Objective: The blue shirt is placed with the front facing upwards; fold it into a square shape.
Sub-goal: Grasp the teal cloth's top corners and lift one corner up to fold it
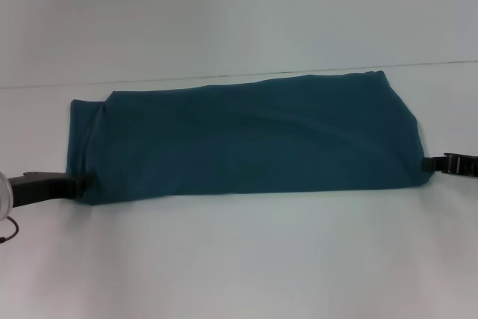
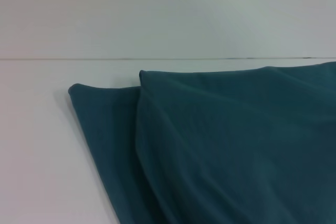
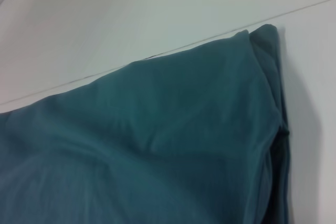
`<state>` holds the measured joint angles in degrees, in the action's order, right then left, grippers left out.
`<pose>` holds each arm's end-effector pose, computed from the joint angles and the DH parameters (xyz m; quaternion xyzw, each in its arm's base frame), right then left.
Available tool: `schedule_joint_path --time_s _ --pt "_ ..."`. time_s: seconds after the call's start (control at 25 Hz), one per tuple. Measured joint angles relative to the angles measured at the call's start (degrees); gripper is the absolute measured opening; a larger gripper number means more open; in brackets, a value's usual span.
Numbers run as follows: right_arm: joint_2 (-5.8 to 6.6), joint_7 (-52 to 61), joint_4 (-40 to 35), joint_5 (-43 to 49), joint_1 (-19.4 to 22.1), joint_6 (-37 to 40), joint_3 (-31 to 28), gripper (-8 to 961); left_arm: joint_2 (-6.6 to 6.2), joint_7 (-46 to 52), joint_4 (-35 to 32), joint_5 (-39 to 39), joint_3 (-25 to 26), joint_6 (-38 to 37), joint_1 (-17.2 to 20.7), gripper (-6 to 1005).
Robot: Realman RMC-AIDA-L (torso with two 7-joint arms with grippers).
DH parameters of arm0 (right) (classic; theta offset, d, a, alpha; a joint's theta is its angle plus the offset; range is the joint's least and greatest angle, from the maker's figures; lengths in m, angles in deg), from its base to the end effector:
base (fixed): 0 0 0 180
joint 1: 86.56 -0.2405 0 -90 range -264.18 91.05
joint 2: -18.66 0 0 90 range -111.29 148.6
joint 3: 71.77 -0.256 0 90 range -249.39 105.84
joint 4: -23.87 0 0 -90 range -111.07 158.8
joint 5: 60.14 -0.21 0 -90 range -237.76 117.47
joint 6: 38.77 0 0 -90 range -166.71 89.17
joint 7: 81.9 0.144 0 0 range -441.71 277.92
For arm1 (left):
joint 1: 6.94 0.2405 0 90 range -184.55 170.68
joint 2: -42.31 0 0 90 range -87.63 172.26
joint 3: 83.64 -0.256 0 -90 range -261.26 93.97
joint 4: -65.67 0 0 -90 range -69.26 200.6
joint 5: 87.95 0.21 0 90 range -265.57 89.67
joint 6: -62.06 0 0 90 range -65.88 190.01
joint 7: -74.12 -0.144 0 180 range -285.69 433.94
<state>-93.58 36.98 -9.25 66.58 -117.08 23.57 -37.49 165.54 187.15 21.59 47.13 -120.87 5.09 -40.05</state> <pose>0.3591 0.3669 0.0536 -0.7483 0.5710 0.1526 0.3012 -0.3104 0.3840 0.0037 -0.8200 -0.4621 -0.0968 0.3235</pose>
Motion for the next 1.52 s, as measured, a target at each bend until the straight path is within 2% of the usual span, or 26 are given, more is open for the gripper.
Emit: schedule_joint_path --time_s 0.8,1.52 --pt "0.94 -1.5 -1.2 0.0 2.0 4.9 -0.2 26 0.02 1.2 -3.5 0.0 0.2 -4.4 2.3 0" --pt "1.10 -2.4 -4.8 0.0 5.1 10.4 -1.6 59 0.14 1.5 -9.6 -0.4 0.3 -14.1 5.9 0"
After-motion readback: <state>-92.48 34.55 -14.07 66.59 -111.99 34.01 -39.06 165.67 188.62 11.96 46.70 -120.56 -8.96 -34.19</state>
